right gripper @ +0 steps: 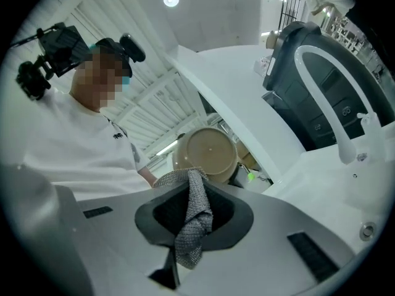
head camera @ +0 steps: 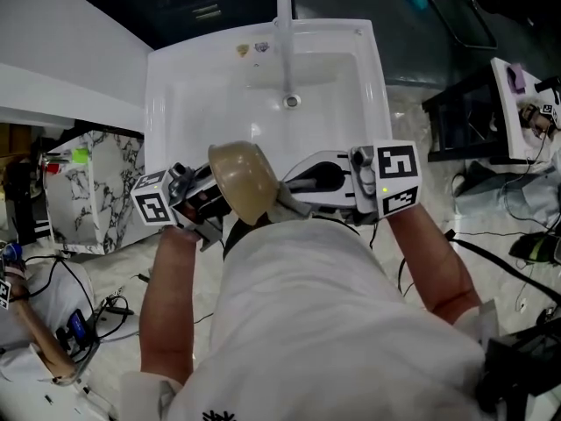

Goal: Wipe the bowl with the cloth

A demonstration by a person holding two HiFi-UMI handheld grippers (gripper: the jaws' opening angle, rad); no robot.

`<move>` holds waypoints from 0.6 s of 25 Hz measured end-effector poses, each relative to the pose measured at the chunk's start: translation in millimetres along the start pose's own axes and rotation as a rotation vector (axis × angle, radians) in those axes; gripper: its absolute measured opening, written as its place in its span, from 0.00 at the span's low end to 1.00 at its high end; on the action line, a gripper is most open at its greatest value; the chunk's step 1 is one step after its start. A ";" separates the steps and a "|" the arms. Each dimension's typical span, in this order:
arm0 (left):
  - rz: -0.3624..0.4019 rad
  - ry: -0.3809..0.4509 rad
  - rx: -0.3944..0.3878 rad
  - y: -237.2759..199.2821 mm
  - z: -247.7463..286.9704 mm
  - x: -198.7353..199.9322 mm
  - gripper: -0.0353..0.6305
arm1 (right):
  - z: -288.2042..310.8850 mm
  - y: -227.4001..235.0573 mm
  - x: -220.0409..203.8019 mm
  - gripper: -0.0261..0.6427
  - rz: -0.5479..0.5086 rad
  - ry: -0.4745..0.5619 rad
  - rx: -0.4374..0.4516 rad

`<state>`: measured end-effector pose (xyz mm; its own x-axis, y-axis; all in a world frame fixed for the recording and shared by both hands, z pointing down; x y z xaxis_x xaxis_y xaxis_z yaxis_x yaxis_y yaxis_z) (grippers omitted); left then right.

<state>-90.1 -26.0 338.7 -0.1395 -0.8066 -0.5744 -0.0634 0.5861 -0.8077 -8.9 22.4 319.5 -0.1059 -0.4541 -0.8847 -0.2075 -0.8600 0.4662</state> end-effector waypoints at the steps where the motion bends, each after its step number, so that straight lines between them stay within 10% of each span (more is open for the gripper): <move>1: -0.005 0.003 0.002 -1.4 -1.4 -0.1 0.08 | -0.9 -4.3 2.9 0.09 -0.008 0.009 0.025; 15: -0.053 -0.013 -0.035 -5.9 3.4 -8.6 0.08 | -23.1 -15.6 47.8 0.09 -0.026 0.223 0.115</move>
<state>-85.1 -22.8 348.0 -0.1224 -0.8375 -0.5326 -0.1046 0.5445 -0.8322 11.7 8.7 270.0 0.1152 -0.4833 -0.8679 -0.3183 -0.8456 0.4286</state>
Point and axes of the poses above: the fingertips, and each gripper's own axes: z forward along the fingers, y to its right, x out of its top, the point moved 2 cm from there along -z, backward along the fingers, and after that the axes turned 10 degrees about -y, right-handed, at the moved point
